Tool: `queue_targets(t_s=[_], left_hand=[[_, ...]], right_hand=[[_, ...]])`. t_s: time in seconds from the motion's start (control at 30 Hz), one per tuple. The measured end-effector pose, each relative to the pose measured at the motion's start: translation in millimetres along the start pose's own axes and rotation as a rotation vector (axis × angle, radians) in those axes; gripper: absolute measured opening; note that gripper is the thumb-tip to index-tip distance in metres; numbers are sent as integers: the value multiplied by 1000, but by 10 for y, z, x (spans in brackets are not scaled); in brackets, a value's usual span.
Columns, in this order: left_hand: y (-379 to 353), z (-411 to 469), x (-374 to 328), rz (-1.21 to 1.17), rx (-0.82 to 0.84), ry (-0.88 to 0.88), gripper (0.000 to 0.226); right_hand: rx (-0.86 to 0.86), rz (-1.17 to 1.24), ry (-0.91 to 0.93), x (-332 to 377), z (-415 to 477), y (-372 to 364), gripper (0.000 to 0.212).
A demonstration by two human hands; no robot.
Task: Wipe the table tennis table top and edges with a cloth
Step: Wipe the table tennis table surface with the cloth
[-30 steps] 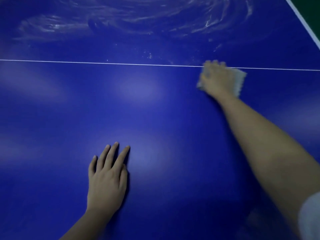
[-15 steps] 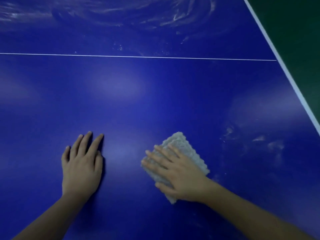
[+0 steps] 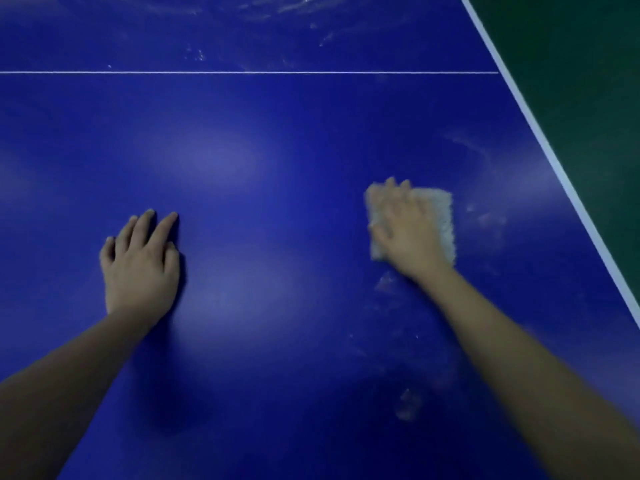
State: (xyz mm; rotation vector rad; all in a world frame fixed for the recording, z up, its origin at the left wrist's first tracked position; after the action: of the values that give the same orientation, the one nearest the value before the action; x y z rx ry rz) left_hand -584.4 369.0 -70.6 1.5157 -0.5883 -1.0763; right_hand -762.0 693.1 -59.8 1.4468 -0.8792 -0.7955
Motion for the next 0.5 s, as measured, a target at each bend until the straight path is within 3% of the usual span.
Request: queue_targets(t_s=[0.17, 0.27, 0.33, 0.43, 0.5], left_hand=[[1, -14, -8, -13, -23, -21, 45], [66, -106, -37, -48, 26, -101, 46], [124, -294, -81, -79, 82, -156, 46], [187, -823, -158, -104, 139, -248, 39], [237, -1244, -187, -110, 186, -356, 48]], right_hand=[[102, -83, 674, 1022, -1767, -81, 60], [188, -106, 909, 1005, -2070, -83, 58], [123, -131, 821, 857, -1905, -29, 54], [84, -28, 368, 586, -1595, -12, 52], [77, -11, 117, 568, -1527, -65, 52]])
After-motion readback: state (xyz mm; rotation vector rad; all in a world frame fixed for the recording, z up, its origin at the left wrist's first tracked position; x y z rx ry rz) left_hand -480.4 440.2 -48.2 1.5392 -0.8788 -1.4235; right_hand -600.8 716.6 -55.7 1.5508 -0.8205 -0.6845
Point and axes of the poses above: each hand's wrist, its own z-axis towards the middle knuckle, its own y-axis out of the back of the hand, x = y × z, the point moved 1 cm from there along z, towards the middle knuckle, and after that the axes turned 4 degrees about -z, right-handed, at the moved point
